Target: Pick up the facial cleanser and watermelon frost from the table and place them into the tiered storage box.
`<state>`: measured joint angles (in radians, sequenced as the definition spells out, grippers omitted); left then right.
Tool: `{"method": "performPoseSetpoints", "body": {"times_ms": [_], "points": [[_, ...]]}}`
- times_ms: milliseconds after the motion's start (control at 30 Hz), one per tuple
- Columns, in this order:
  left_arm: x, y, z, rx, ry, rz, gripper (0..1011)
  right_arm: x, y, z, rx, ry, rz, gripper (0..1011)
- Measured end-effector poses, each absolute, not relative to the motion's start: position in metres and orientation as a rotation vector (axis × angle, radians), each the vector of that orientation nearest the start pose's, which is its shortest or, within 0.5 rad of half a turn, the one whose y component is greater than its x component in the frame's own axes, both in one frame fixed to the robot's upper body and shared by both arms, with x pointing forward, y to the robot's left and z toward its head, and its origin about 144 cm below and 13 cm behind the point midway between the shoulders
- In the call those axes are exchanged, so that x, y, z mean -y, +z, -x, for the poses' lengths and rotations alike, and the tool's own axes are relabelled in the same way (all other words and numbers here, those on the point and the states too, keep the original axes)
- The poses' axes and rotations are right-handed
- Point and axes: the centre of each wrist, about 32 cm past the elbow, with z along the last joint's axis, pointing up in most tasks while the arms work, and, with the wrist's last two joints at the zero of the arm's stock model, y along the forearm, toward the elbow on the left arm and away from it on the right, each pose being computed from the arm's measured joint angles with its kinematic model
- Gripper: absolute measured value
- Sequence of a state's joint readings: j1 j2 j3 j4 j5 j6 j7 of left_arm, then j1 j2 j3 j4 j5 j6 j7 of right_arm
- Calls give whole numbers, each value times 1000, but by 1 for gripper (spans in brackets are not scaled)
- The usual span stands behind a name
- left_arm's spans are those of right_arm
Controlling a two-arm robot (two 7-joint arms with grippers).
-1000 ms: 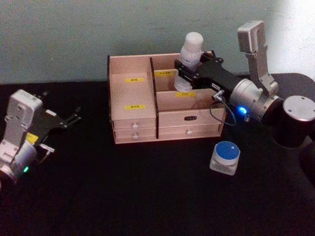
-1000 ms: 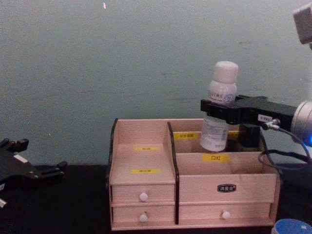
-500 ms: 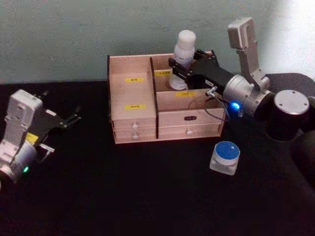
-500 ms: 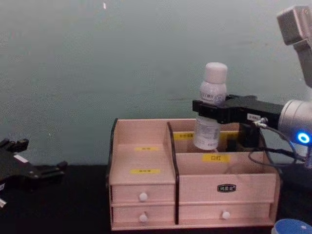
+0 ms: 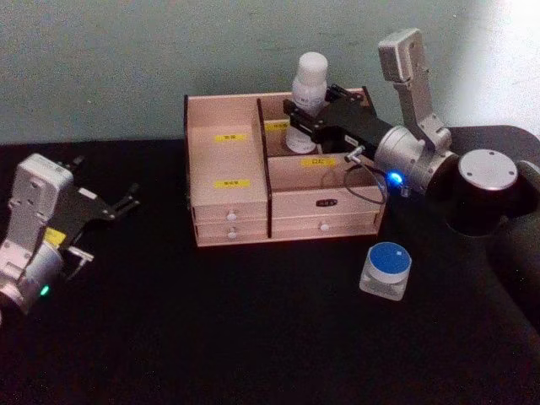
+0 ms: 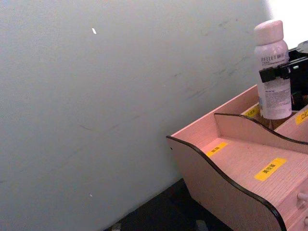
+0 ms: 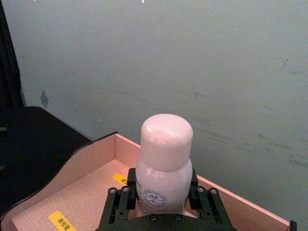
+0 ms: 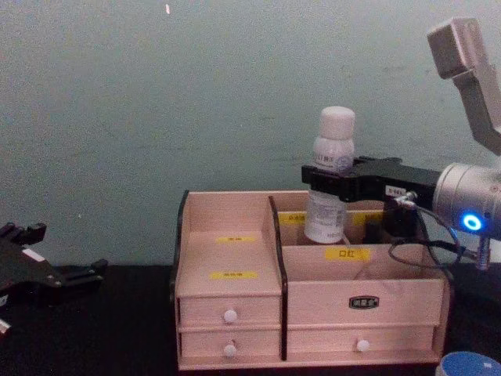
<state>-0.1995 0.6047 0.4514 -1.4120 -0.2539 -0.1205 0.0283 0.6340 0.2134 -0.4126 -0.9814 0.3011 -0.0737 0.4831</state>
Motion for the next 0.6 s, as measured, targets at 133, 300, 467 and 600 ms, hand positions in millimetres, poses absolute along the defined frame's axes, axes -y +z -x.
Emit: {"method": "performPoseSetpoints", "body": {"times_ms": [133,300,467,600], "points": [[-310,1140,-489,285,1248,-304,1001,221,1196,-622,89,-869,68,590],[-310,1140,-489,285,1248,-305,1001,219,1195,-625,87,-868,71,591],[-310,1140,-489,285,1248,-304,1001,218,1194,-627,82,-869,75,590],[-310,1140,-489,285,1248,-304,1001,217,1192,-629,75,-872,82,591]]}}
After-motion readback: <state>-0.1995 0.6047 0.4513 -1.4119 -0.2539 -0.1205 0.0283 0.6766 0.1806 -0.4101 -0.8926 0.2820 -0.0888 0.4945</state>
